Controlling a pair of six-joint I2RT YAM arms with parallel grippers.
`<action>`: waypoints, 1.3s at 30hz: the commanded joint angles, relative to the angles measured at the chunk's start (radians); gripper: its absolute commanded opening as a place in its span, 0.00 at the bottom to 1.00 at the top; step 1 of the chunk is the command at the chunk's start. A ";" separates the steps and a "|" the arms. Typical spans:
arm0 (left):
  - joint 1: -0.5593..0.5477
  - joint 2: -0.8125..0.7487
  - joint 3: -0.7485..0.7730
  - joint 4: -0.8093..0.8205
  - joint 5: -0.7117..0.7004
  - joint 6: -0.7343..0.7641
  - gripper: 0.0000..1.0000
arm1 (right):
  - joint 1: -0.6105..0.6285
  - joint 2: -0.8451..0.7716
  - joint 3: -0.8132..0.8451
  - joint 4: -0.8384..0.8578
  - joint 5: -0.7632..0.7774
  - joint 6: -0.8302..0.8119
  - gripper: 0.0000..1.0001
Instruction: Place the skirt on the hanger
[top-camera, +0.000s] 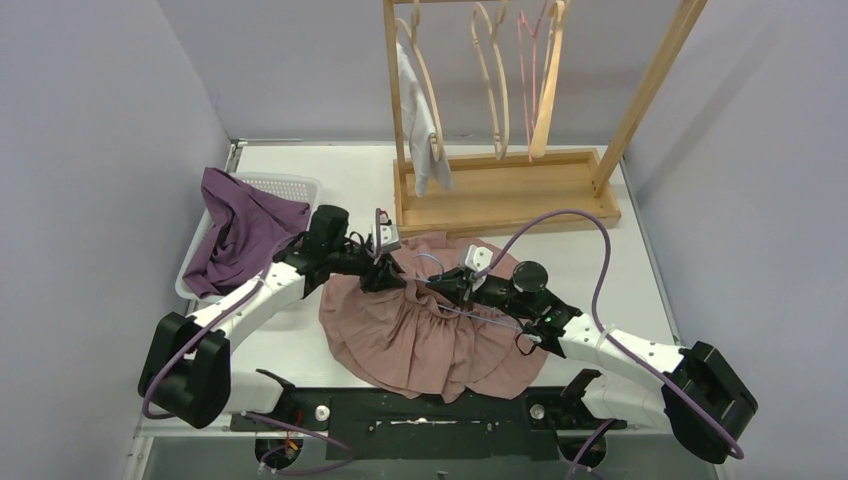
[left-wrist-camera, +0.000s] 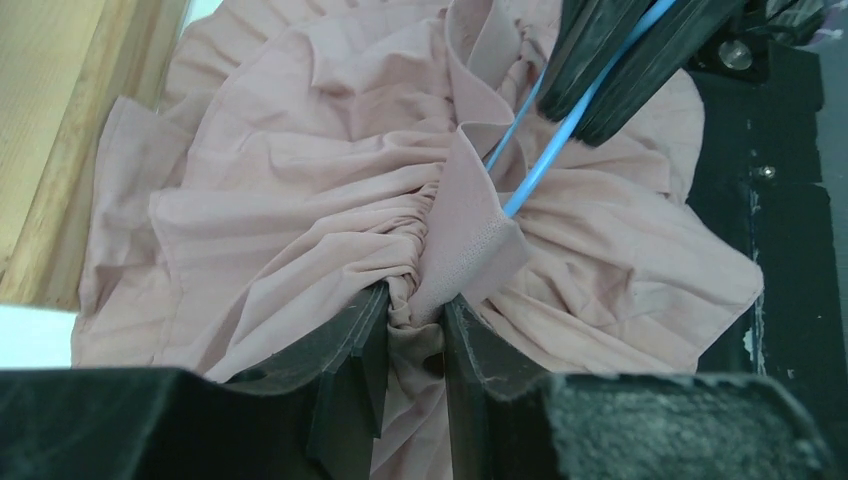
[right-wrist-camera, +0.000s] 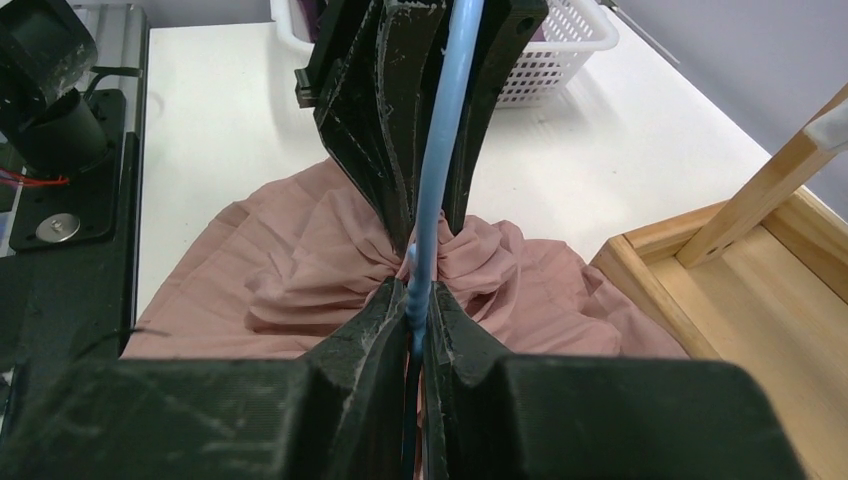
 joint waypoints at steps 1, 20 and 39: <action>-0.050 -0.027 0.044 0.134 0.127 -0.069 0.24 | 0.010 0.013 0.025 0.113 -0.052 -0.038 0.00; -0.105 -0.066 0.018 0.065 0.056 0.048 0.00 | 0.012 -0.071 0.042 0.016 0.000 -0.009 0.17; -0.070 -0.352 0.055 0.074 -0.284 -0.127 0.00 | 0.002 -0.388 0.230 -0.811 0.836 0.592 0.64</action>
